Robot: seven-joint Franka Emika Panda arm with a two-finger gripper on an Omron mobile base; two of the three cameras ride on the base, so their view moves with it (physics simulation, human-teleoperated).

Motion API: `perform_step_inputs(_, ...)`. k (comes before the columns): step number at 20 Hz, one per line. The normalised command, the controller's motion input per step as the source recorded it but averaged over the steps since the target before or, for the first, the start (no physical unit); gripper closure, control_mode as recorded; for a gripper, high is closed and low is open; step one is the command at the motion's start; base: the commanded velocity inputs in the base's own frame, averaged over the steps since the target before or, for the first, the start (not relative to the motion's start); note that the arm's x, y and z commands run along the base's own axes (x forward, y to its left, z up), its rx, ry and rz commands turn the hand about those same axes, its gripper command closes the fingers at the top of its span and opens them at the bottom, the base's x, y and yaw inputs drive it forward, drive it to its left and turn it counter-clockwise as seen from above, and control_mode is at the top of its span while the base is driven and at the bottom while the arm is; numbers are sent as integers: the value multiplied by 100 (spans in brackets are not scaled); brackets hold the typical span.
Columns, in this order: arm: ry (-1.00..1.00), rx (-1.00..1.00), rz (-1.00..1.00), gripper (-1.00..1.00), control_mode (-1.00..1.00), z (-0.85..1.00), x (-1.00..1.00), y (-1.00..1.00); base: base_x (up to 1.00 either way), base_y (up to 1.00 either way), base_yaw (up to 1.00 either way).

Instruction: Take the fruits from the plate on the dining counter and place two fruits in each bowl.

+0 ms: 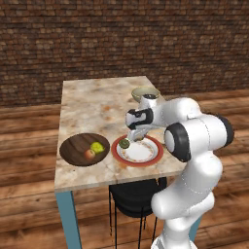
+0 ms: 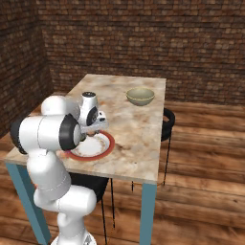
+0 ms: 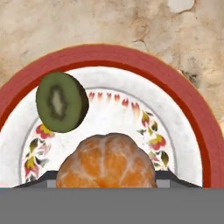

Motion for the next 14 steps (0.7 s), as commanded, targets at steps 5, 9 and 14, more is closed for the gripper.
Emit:
perform_step_inputs(5, 0, 0, -33, 100, -100, 99, -100, 0, 0, 0, 0)
perform_step_inputs(9, 0, 0, -30, 100, -100, 66, -71, -3, 0, 0, 0)
perform_step_inputs(14, -1, 0, -10, 100, -100, 18, -29, -10, 0, 0, 0)
